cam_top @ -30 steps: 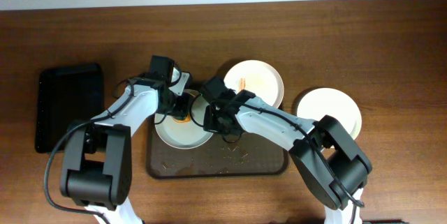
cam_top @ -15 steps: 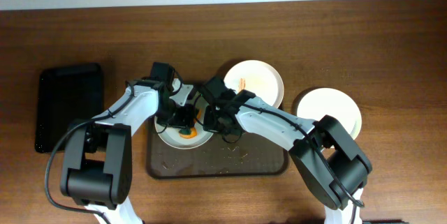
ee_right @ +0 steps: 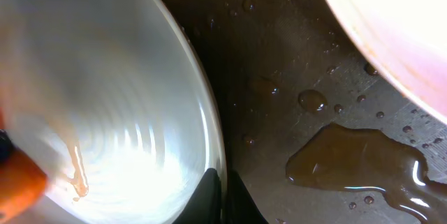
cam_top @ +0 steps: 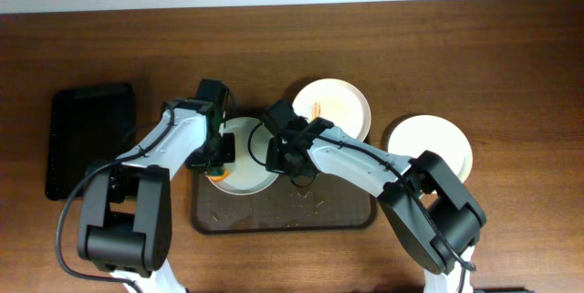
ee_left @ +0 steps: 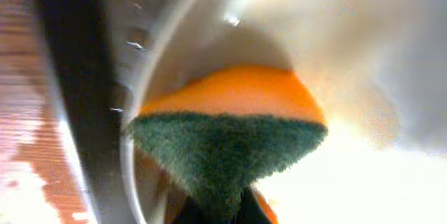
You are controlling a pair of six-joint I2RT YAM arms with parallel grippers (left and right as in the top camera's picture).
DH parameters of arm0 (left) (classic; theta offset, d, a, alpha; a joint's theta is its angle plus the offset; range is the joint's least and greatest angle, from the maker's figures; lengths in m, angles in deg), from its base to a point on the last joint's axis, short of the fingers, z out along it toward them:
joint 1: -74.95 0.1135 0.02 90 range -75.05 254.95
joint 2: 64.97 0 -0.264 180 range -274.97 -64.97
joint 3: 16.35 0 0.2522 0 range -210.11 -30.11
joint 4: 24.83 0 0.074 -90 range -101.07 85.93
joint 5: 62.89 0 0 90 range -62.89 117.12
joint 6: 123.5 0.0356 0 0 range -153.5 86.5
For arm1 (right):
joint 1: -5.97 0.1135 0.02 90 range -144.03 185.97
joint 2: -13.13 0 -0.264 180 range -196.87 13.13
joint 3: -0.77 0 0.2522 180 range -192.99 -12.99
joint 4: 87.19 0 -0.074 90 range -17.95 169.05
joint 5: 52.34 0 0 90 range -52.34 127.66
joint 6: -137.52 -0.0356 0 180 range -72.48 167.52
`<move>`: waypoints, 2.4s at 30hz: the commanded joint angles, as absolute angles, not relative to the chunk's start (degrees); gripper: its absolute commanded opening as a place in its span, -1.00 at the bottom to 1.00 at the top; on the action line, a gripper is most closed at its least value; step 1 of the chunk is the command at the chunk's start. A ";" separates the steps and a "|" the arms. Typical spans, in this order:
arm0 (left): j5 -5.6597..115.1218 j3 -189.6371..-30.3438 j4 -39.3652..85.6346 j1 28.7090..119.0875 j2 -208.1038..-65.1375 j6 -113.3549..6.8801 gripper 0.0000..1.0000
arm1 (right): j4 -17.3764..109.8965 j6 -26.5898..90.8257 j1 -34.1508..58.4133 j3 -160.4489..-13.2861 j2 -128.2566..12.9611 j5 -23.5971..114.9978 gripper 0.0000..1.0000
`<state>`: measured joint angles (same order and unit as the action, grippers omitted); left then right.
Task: Clean dirty plates on tray and stack at the side
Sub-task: 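Carry the plate right with right gripper and stack it on the first plate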
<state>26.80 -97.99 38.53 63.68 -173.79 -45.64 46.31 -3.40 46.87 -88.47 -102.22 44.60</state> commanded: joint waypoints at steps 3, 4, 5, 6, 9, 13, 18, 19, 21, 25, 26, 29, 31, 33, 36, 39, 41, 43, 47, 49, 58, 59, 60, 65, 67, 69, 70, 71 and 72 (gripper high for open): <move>44.72 -109.18 41.86 64.05 -177.46 -38.17 -1.00 | 45.40 -2.24 46.72 -88.21 -103.45 43.66 -0.91; 42.80 -114.10 44.02 64.88 -177.44 -38.87 -1.00 | 45.37 -2.24 46.72 -88.21 -103.45 43.66 -0.91; 39.32 -118.65 46.58 65.89 -177.46 -40.35 -1.00 | 45.40 -2.24 46.72 -88.21 -103.45 43.66 -0.91; 36.22 -123.85 49.13 67.20 -177.44 -40.51 -1.00 | 45.42 -2.24 46.72 -88.21 -103.45 43.63 -0.92; 33.25 -133.20 54.25 70.39 -177.44 -40.53 -1.00 | 46.31 -2.24 46.70 -88.21 -103.45 43.20 -0.89; 33.22 -135.06 55.89 72.77 -177.46 -40.48 -1.00 | 48.94 -2.28 46.72 -88.21 -103.75 39.70 -0.62; 33.25 -135.06 55.89 72.77 -177.46 -40.51 -1.00 | 49.88 -2.15 46.68 -88.23 -104.98 43.37 -0.91; 33.25 -135.06 55.91 72.75 -177.46 -40.48 -1.00 | 49.70 0.34 46.33 -88.23 -104.17 45.67 -0.91; 33.25 -135.06 56.11 72.75 -177.46 -40.48 -1.00 | 48.13 5.89 45.19 -88.23 -100.15 48.60 -0.92; 33.25 -135.06 56.72 72.75 -177.46 -40.48 -1.00 | 35.45 10.74 44.88 -88.23 -85.42 34.74 -0.91; 33.25 -135.06 56.72 72.75 -177.46 -40.51 -1.00 | 32.48 10.72 44.91 -88.23 -81.92 29.84 -0.91; 33.25 -135.06 56.74 72.75 -177.46 -40.51 -1.00 | 25.05 10.68 44.93 -88.23 -72.94 16.07 -0.91; 33.25 -135.06 56.74 72.75 -177.46 -40.51 -1.00 | 21.31 10.68 44.95 -88.23 -68.63 7.48 -0.92; 33.27 -135.06 56.74 72.75 -177.46 -40.51 -1.00 | 18.88 10.68 45.06 -88.23 -67.54 2.43 -0.91; 33.27 -135.06 56.98 72.75 -177.46 -40.51 -1.00 | 17.70 10.68 50.09 -88.21 -69.99 -5.41 -0.92; 33.27 -135.06 56.96 72.75 -177.46 -40.51 -1.00 | 17.75 10.65 57.12 -88.21 -73.20 -13.81 -0.91; 33.25 -135.06 56.96 72.75 -177.46 -40.51 -1.00 | 17.99 10.50 61.93 -88.21 -76.61 -20.10 -0.91; 33.25 -135.06 56.96 72.75 -177.46 -40.51 -1.00 | 17.99 9.32 64.82 -88.21 -79.19 -24.60 -0.91; 33.25 -135.06 56.94 72.75 -177.46 -40.51 -1.00 | 19.19 9.17 71.55 -88.21 -81.11 -40.43 -0.91; 33.25 -135.06 56.94 72.75 -177.46 -40.51 -1.00 | 19.30 9.15 73.14 -88.21 -81.11 -44.25 -0.91; 33.25 -135.06 57.13 72.77 -177.46 -40.48 -1.00 | 19.76 7.64 64.64 -88.21 -78.66 -4.19 -0.92; 33.25 -135.06 57.13 72.77 -177.46 -40.48 -1.00 | 19.67 7.66 61.41 -88.21 -77.16 0.38 -0.92; 33.25 -135.06 57.15 72.75 -177.46 -40.48 -1.00 | 19.41 7.90 58.68 -88.21 -76.00 3.99 -0.92; 33.22 -135.06 57.55 72.75 -177.46 -40.48 -1.00 | 18.12 17.85 31.09 -88.21 -71.12 24.07 -0.92; 33.22 -135.06 57.55 72.77 -177.46 -40.46 -1.00 | 18.08 22.15 18.26 -88.10 -71.23 30.54 -0.92; 33.25 -135.06 57.55 72.75 -177.46 -40.48 -1.00 | 17.86 23.59 6.46 -87.45 -71.25 33.62 -0.92; 33.25 -135.06 57.55 72.75 -177.46 -40.48 -1.00 | 17.97 23.57 1.02 -86.33 -71.25 33.62 -0.92; 33.25 -135.06 57.55 72.75 -177.46 -40.46 -1.00 | 18.21 23.57 -1.54 -85.46 -71.25 33.76 -0.92; 33.25 -135.06 57.55 72.75 -177.46 -40.48 -1.00 | 18.62 23.57 -5.56 -83.56 -71.25 34.50 -0.92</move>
<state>33.68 -134.01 57.48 72.73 -177.98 -40.20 18.32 22.24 0.03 -86.66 -72.11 30.74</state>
